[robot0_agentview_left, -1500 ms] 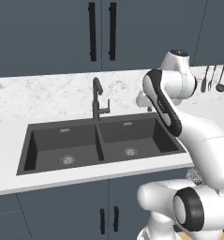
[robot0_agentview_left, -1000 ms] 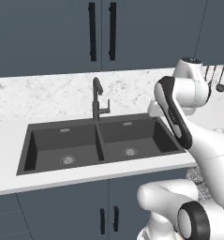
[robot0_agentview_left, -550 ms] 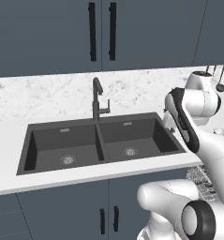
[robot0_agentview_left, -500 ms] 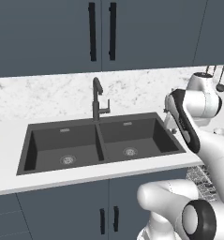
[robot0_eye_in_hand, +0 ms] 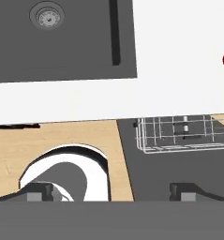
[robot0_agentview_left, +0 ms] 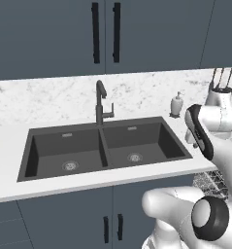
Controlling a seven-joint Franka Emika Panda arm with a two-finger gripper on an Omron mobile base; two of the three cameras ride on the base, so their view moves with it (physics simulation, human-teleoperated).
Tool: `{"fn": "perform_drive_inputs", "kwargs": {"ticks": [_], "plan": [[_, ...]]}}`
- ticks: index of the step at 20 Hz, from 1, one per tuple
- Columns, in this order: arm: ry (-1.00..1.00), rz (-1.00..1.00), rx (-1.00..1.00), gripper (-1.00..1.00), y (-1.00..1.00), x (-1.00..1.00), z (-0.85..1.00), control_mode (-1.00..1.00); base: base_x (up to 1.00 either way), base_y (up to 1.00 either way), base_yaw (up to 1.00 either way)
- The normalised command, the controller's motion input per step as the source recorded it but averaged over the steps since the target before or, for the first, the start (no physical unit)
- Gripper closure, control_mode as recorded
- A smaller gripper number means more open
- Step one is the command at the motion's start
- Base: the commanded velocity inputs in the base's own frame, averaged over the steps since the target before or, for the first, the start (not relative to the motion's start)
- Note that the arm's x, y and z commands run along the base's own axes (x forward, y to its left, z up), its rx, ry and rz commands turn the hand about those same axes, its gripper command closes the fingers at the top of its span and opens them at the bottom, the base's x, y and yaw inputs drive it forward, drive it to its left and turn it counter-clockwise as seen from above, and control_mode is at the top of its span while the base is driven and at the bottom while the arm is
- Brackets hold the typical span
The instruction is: Pick up the cup and bowl from the counter, place them in the dishwasher, and close the dishwasher door.
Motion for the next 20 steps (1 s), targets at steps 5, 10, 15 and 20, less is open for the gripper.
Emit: {"fn": "perform_drive_inputs", "kwargs": {"ticks": [5, 10, 15, 20], "plan": [[0.0, -0.01, 0.0, -1.0, -0.51, 0.13, -0.11, -1.0, 0.0, 0.0, 0.0], [-0.02, 0.0, 0.0, -1.0, -0.5, 0.2, -0.18, -1.0, 0.0, 0.0, 0.0], [0.0, 0.0, 0.0, -1.0, -0.38, 0.26, -0.04, -1.0, 0.0, 0.0, 0.0], [0.0, 0.0, 0.0, -1.0, -0.38, 0.3, -0.01, -1.0, 0.0, 0.0, 0.0]]}}
